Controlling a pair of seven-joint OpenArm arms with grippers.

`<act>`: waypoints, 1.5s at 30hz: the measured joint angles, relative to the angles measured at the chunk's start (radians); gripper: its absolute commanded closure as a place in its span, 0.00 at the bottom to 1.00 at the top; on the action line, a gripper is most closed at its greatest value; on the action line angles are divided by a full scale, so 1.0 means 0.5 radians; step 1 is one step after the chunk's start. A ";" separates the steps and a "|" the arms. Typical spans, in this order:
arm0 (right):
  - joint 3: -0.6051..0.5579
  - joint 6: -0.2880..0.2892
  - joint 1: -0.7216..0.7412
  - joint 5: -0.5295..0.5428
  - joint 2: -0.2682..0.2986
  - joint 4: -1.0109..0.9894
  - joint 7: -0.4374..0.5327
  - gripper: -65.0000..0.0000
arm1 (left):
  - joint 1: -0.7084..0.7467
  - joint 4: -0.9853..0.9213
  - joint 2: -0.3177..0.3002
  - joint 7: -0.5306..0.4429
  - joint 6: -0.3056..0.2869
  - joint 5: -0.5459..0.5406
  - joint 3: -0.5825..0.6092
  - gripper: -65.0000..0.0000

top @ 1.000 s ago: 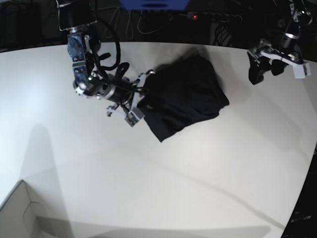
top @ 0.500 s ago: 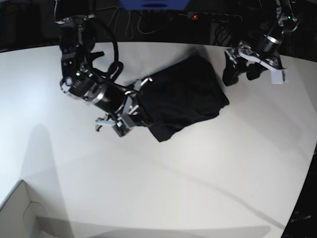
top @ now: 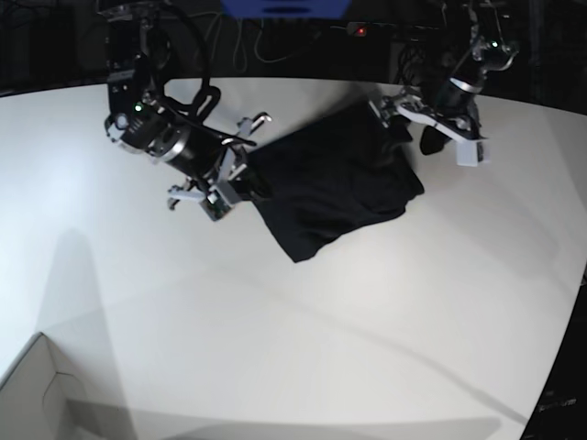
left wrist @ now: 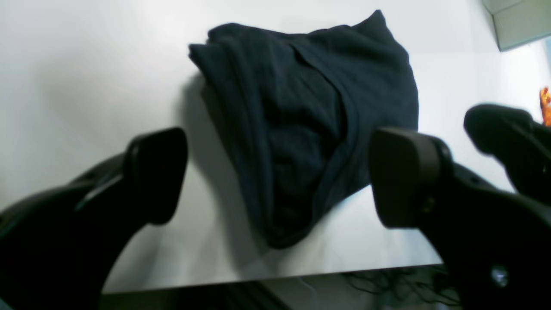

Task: Layout the t-shirt on the table in an organized manner, then fold the t-shirt properly
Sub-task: 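Push the folded bundle with the right gripper to square it, then press and smooth the folded shirt flat with the left gripper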

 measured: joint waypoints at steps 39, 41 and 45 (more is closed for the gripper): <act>0.336 0.001 -0.277 -0.002 0.069 0.227 -0.008 1.00 | -0.601 -1.093 -0.018 -0.099 -0.412 -0.155 0.078 0.99; 0.397 0.000 -0.308 0.006 0.065 0.268 0.006 1.00 | -0.626 -1.100 -0.040 -0.066 -0.412 -0.167 0.091 1.00; 0.511 0.001 -0.353 -0.001 0.069 0.288 -0.010 1.00 | -0.740 -1.122 -0.125 0.018 -0.410 -0.097 0.203 1.00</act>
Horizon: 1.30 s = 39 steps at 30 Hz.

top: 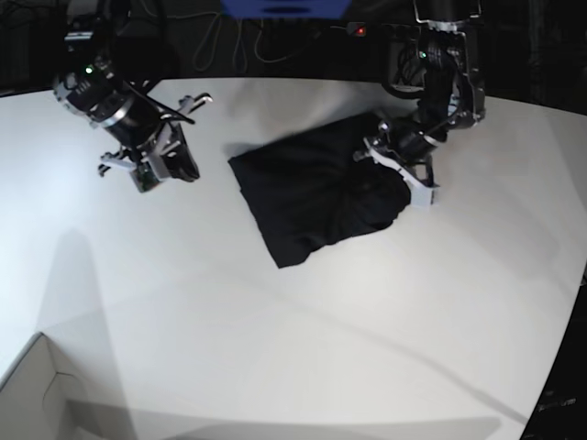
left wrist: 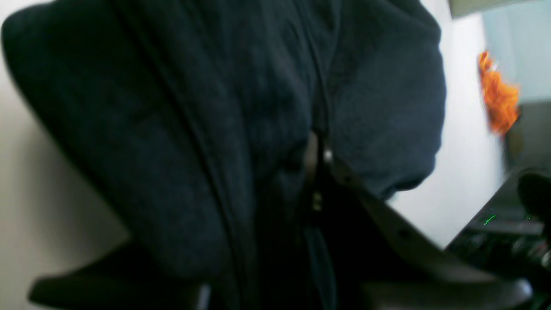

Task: Layout the t-shirt on the table in an organized manner, then fold the t-shirt properly
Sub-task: 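Press and smooth the folded shirt flat with the left gripper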

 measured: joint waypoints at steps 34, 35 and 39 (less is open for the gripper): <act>0.871 0.000 -0.139 0.007 -0.183 0.005 0.009 1.00 | -1.352 -0.552 -0.021 -0.462 -0.395 2.277 2.523 0.99; 0.871 0.000 -0.139 0.006 -0.185 0.005 0.008 1.00 | -1.354 -0.565 -0.014 -0.471 -0.395 2.288 2.523 0.99; 0.871 0.000 -0.140 0.007 -0.186 0.005 0.009 1.00 | -1.357 -0.576 0.002 -0.469 -0.394 2.306 2.525 0.81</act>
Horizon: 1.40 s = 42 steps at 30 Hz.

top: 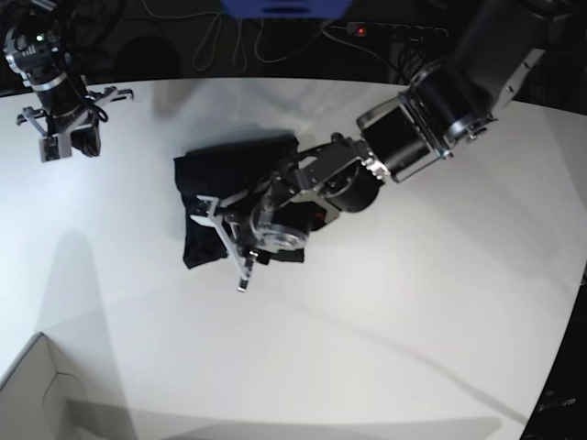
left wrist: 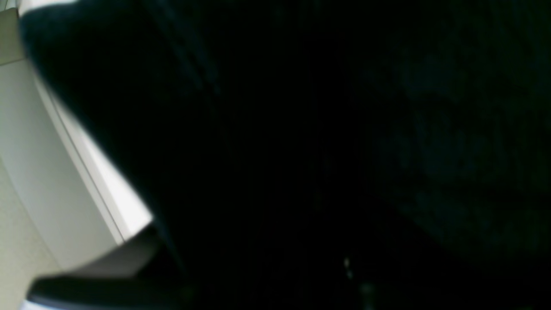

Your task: Layout the t-shirt on the table in an organized manner, then fold the t-shirt properly

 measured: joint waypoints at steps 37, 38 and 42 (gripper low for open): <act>-0.443 0.008 0.308 -0.008 0.010 -0.269 -0.007 1.00 | 0.517 1.092 -0.320 0.336 -0.119 -0.076 -1.292 0.05; -0.458 0.007 0.341 -0.016 0.010 -0.311 -0.010 1.00 | 0.565 1.135 -0.330 0.379 -0.117 -0.071 -1.415 0.05; -0.484 -0.013 0.420 -0.023 0.018 -0.462 0.001 1.00 | 0.797 1.273 -0.328 0.434 -0.094 -0.031 -2.055 0.05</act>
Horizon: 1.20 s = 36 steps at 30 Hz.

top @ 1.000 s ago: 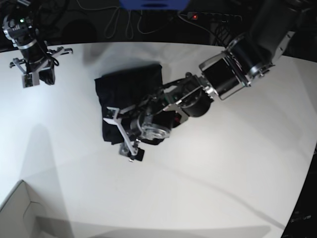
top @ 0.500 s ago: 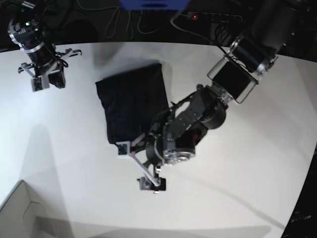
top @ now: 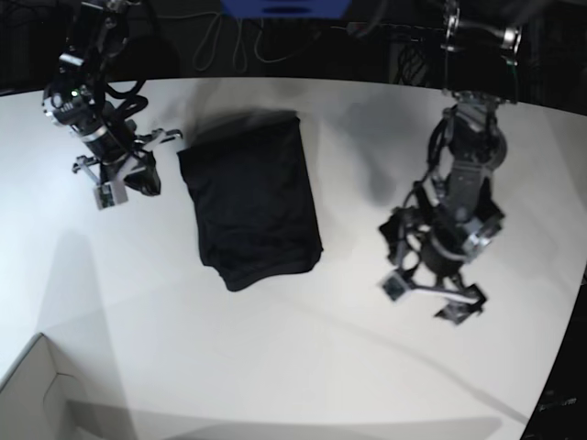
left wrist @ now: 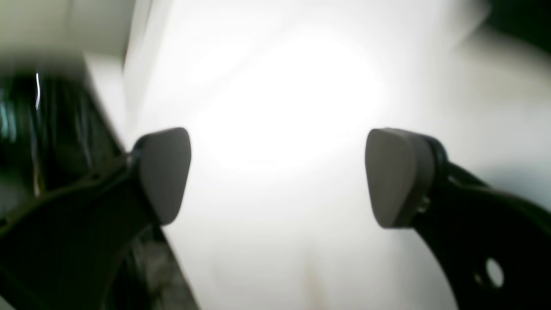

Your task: Layout the t-shirt on the table in an organized manner, then fold the t-shirt properly

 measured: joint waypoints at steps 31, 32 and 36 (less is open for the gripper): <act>0.021 0.006 -0.435 0.004 -0.001 0.332 0.002 1.00 | 0.967 0.242 0.103 0.166 -0.006 -0.684 -1.526 0.62; 0.087 0.006 -0.473 0.005 -0.002 0.374 0.000 1.00 | 1.005 0.286 0.142 0.164 -0.005 -0.697 -1.559 0.72; 0.420 0.014 -0.665 0.029 -0.039 0.439 0.026 1.00 | 1.157 0.437 0.297 0.152 -0.003 -0.689 -1.745 1.00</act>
